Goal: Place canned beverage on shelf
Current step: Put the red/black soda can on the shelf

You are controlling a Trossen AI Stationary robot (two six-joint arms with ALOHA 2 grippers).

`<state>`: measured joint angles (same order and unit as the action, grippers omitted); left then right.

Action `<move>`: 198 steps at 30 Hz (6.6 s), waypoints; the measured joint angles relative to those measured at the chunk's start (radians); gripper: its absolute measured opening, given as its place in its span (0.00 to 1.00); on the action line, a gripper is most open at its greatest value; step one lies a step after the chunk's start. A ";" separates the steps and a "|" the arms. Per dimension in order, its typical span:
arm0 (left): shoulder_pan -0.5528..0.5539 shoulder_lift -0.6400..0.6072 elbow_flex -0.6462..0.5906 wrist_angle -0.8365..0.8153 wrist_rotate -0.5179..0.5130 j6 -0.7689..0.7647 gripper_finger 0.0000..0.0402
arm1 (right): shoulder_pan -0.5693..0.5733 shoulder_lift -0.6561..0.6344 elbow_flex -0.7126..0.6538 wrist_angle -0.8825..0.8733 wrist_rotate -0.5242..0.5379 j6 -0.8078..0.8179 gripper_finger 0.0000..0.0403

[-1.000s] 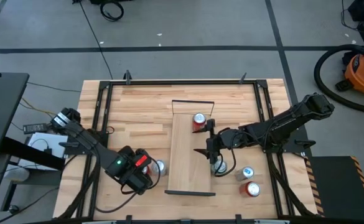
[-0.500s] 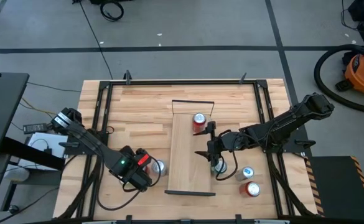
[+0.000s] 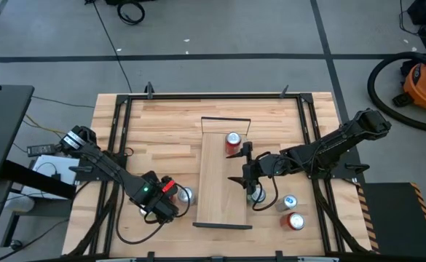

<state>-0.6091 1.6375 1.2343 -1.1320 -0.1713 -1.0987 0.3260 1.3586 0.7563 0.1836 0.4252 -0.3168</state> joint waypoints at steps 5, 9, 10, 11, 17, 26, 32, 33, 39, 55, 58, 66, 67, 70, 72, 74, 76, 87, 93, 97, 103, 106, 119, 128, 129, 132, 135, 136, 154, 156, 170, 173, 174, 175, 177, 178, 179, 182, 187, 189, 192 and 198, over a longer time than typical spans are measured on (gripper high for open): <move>0.026 -0.002 0.001 -0.024 -0.002 0.087 0.75 | 0.000 0.000 0.000 -0.010 0.000 0.004 0.92; 0.067 -0.022 0.004 -0.073 0.010 0.135 0.75 | 0.000 0.000 0.000 -0.021 0.001 0.014 0.92; 0.077 -0.028 0.009 -0.085 0.010 0.152 0.75 | 0.000 0.000 0.000 -0.023 0.002 0.018 0.92; 0.084 -0.037 0.010 -0.091 0.009 0.167 0.75 | 0.000 0.000 0.000 -0.026 0.001 0.022 0.92; 0.166 -0.080 0.014 -0.124 -0.010 0.379 0.75 | 0.025 0.000 0.000 -0.047 0.001 0.030 0.92; 0.365 -0.103 0.069 -0.151 -0.052 0.799 0.75 | 0.082 -0.005 0.000 -0.147 0.041 0.108 0.92; 0.475 -0.103 0.121 -0.045 -0.098 1.096 0.75 | 0.087 -0.024 0.012 -0.253 0.076 0.212 0.92; 0.493 -0.103 0.122 -0.011 -0.097 1.142 0.75 | 0.087 -0.030 0.014 -0.263 0.079 0.232 0.92; 0.580 -0.097 0.125 0.176 -0.038 1.366 0.78 | 0.090 -0.069 0.014 -0.350 0.081 0.359 0.92; 0.734 -0.015 0.125 0.377 0.139 1.614 0.78 | 0.115 -0.093 0.014 -0.374 0.135 0.467 0.92; 0.740 0.001 0.125 0.393 0.140 1.647 0.78 | 0.119 -0.093 0.014 -0.382 0.135 0.479 0.92; 0.782 0.009 0.125 0.395 0.151 1.671 0.78 | 0.120 -0.093 0.014 -0.381 0.140 0.477 0.92; 0.785 0.009 0.125 0.402 0.152 1.671 0.78 | 0.120 -0.093 0.014 -0.381 0.146 0.476 0.92; 0.781 0.008 0.125 0.412 0.158 1.671 0.78 | 0.120 -0.093 0.014 -0.381 0.154 0.476 0.92; 0.777 0.008 0.125 0.408 0.164 1.671 0.78 | 0.120 -0.093 0.014 -0.380 0.154 0.475 0.92; 0.773 0.008 0.125 0.398 0.165 1.671 0.78 | 0.120 -0.093 0.014 -0.380 0.154 0.476 0.92; 0.767 0.015 0.126 0.388 0.160 1.670 0.78 | 0.120 -0.093 0.014 -0.380 0.154 0.476 0.92; 0.763 0.027 0.127 0.382 0.134 1.650 0.79 | 0.120 -0.092 0.014 -0.374 0.153 0.479 0.92; 0.762 0.027 0.127 0.382 0.100 1.620 0.79 | 0.120 -0.092 0.014 -0.373 0.151 0.479 0.92; 0.762 0.027 0.127 0.382 0.089 1.598 0.79 | 0.120 -0.092 0.014 -0.373 0.151 0.480 0.92; 0.761 0.028 0.125 0.401 0.078 1.577 0.79 | 0.120 -0.092 0.014 -0.372 0.151 0.480 0.92; 0.755 0.028 0.125 0.402 0.077 1.592 0.79 | 0.120 -0.092 0.014 -0.372 0.154 0.480 0.92; 0.751 0.028 0.125 0.411 0.072 1.604 0.79 | 0.120 -0.092 0.014 -0.371 0.153 0.480 0.92; 0.751 0.027 0.126 0.417 0.053 1.559 0.96 | 0.120 -0.092 0.014 -0.371 0.150 0.483 0.92; 0.751 0.027 0.126 0.415 0.053 1.562 0.98 | 0.120 -0.092 0.014 -0.371 0.150 0.483 0.92; 0.744 0.027 0.126 0.415 0.049 1.570 0.97 | 0.120 -0.092 0.014 -0.371 0.150 0.483 0.92; 0.734 0.027 0.126 0.414 0.036 1.584 0.96 | 0.120 -0.092 0.014 -0.371 0.150 0.483 0.92; 0.731 0.027 0.126 0.413 0.024 1.587 0.96 | 0.120 -0.092 0.014 -0.371 0.150 0.483 0.92; 0.723 0.027 0.126 0.422 -0.140 1.638 0.96 | 0.120 -0.092 0.014 -0.360 0.148 0.482 0.92; 0.724 0.027 0.126 0.427 -0.158 1.638 0.96 | 0.120 -0.092 0.014 -0.360 0.145 0.482 0.92; 0.723 0.027 0.126 0.429 -0.328 1.642 0.96 | 0.120 -0.092 0.014 -0.351 0.138 0.479 0.92; 0.712 0.016 0.126 0.384 -0.339 1.621 0.96 | 0.120 -0.092 0.014 -0.349 0.138 0.479 0.92; 0.706 0.013 0.127 0.365 -0.341 1.610 0.96 | 0.120 -0.092 0.014 -0.349 0.138 0.479 0.92; 0.702 0.011 0.133 0.336 -0.331 1.587 0.96 | 0.120 -0.092 0.014 -0.349 0.138 0.479 0.92; 0.699 0.011 0.156 0.273 -0.272 1.524 0.96 | 0.120 -0.092 0.014 -0.344 0.138 0.476 0.92; 0.698 0.010 0.168 0.257 -0.236 1.484 0.96 | 0.120 -0.092 0.014 -0.340 0.138 0.474 0.92; 0.698 0.008 0.174 0.252 -0.211 1.454 0.96 | 0.120 -0.092 0.014 -0.339 0.138 0.472 0.92; 0.699 0.008 0.182 0.232 -0.174 1.372 0.96 | 0.120 -0.092 0.014 -0.333 0.138 0.471 0.92; 0.689 0.011 0.183 0.253 -0.118 1.266 0.96 | 0.120 -0.092 0.014 -0.333 0.131 0.473 0.92; 0.687 0.013 0.183 0.268 -0.114 1.204 0.96 | 0.120 -0.092 0.014 -0.333 0.131 0.474 0.92; 0.680 0.013 0.183 0.295 -0.114 1.119 0.96 | 0.120 -0.092 0.014 -0.330 0.131 0.474 0.92; 0.660 0.012 0.174 0.303 -0.121 0.931 0.96 | 0.134 -0.092 0.014 -0.325 0.131 0.475 0.92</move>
<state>0.0513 1.6498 1.4086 -0.8294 -0.2918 -0.1679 0.4602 1.2667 0.7708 -0.1417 0.5557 0.1577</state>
